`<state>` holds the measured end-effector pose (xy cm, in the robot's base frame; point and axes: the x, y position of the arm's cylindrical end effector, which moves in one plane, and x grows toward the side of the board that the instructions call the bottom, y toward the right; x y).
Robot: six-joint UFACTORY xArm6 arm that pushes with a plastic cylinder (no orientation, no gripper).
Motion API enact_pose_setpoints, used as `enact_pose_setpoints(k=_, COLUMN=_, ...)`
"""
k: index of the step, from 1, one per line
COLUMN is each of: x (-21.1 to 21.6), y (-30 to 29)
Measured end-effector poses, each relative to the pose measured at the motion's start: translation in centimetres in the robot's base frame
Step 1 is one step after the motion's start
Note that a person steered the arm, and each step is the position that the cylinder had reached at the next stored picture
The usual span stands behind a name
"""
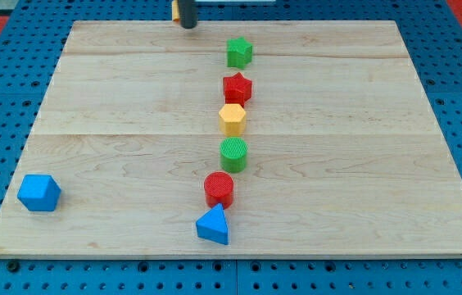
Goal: Push green star into the red star
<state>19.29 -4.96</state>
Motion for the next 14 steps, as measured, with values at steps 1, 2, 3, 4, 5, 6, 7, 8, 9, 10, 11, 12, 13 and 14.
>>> enact_pose_setpoints(k=1, x=0.2, y=2.5)
enact_pose_setpoints(k=2, x=1.0, y=4.2)
enact_pose_setpoints(k=3, x=4.7, y=5.1)
enact_pose_setpoints(k=4, x=8.7, y=3.8)
enact_pose_setpoints(k=5, x=7.9, y=3.3)
enact_pose_setpoints(k=6, x=4.6, y=6.2)
enact_pose_setpoints(k=7, x=6.2, y=12.7)
enact_pose_setpoints(k=8, x=12.1, y=12.2)
enact_pose_setpoints(k=9, x=13.5, y=6.9)
enact_pose_setpoints(k=10, x=11.7, y=6.5)
enact_pose_setpoints(k=11, x=9.4, y=10.7)
enact_pose_setpoints(k=12, x=5.4, y=5.2)
enact_pose_setpoints(k=13, x=6.9, y=-2.1)
enact_pose_setpoints(k=14, x=8.8, y=-1.1)
